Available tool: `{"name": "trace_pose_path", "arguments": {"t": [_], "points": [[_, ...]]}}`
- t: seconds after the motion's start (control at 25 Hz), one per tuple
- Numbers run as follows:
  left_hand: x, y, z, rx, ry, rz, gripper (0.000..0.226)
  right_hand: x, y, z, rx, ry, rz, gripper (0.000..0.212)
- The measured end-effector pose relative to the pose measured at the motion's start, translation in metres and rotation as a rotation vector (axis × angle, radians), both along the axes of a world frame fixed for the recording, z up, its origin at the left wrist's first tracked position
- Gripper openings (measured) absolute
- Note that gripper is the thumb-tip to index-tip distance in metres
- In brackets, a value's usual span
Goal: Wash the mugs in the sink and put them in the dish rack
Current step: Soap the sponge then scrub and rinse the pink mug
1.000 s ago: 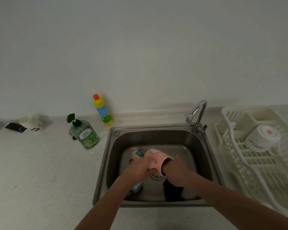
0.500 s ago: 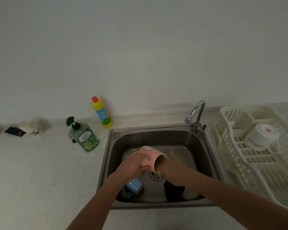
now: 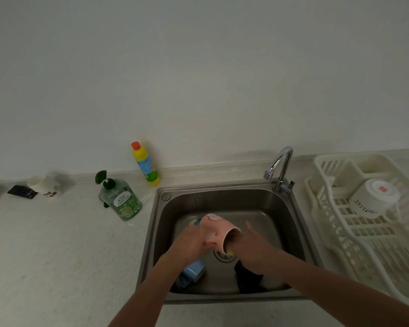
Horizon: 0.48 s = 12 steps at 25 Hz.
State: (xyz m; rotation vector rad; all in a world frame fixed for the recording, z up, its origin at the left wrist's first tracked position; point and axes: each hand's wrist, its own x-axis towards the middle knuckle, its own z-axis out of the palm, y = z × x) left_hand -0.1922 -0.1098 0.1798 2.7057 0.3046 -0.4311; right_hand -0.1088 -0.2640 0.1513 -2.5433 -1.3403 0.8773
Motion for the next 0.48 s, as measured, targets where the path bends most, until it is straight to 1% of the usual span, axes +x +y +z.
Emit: {"name": "trace_pose_path", "arguments": {"t": [0.04, 0.08, 0.12, 0.16, 0.2, 0.24, 0.28, 0.32, 0.36, 0.4, 0.44, 0.48], "points": [[0.000, -0.004, -0.003, -0.005, -0.019, -0.006, 0.033, 0.003, 0.012, 0.004, -0.049, -0.029, -0.021, 0.051], [0.000, -0.008, -0.002, -0.009, -0.022, -0.005, 0.033, 0.003, 0.027, 0.008, -0.004, 0.015, -0.034, 0.041], [0.000, -0.010, -0.002, -0.015, -0.035, 0.004, 0.035, 0.005, 0.034, 0.014, 0.089, 0.208, -0.170, 0.023], [0.000, -0.010, 0.000, -0.019, -0.027, 0.024, 0.039, 0.001, 0.041, 0.019, 0.180, 0.353, -0.302, 0.011], [0.000, -0.007, 0.000, -0.030, -0.029, 0.036, 0.043, -0.002, 0.035, 0.010, 0.269, 0.534, -0.439, 0.016], [0.000, -0.004, 0.000, -0.047, -0.013, 0.044, 0.044, -0.002, 0.027, 0.011, 0.337, 0.766, -0.584, 0.025], [0.000, 0.000, 0.001, -0.063, -0.013, 0.044, 0.043, -0.001, 0.012, 0.008, 0.408, 0.872, -0.652, 0.029], [-0.001, 0.004, 0.002, -0.067, -0.015, 0.051, 0.042, 0.001, 0.011, 0.005, 0.415, 0.875, -0.710, 0.029], [-0.001, 0.008, 0.001, -0.067, -0.016, 0.057, 0.042, 0.003, 0.006, -0.001, 0.411, 0.720, -0.652, 0.033], [-0.003, 0.011, -0.001, -0.067, -0.014, 0.056, 0.042, 0.003, 0.001, -0.002, 0.362, 0.560, -0.481, 0.044], [-0.004, 0.011, -0.003, -0.062, -0.007, 0.053, 0.043, -0.001, 0.002, 0.002, 0.222, 0.375, -0.213, 0.060], [-0.004, 0.009, -0.004, -0.043, -0.002, 0.039, 0.043, -0.005, 0.008, 0.004, 0.101, 0.190, 0.001, 0.071]]}}
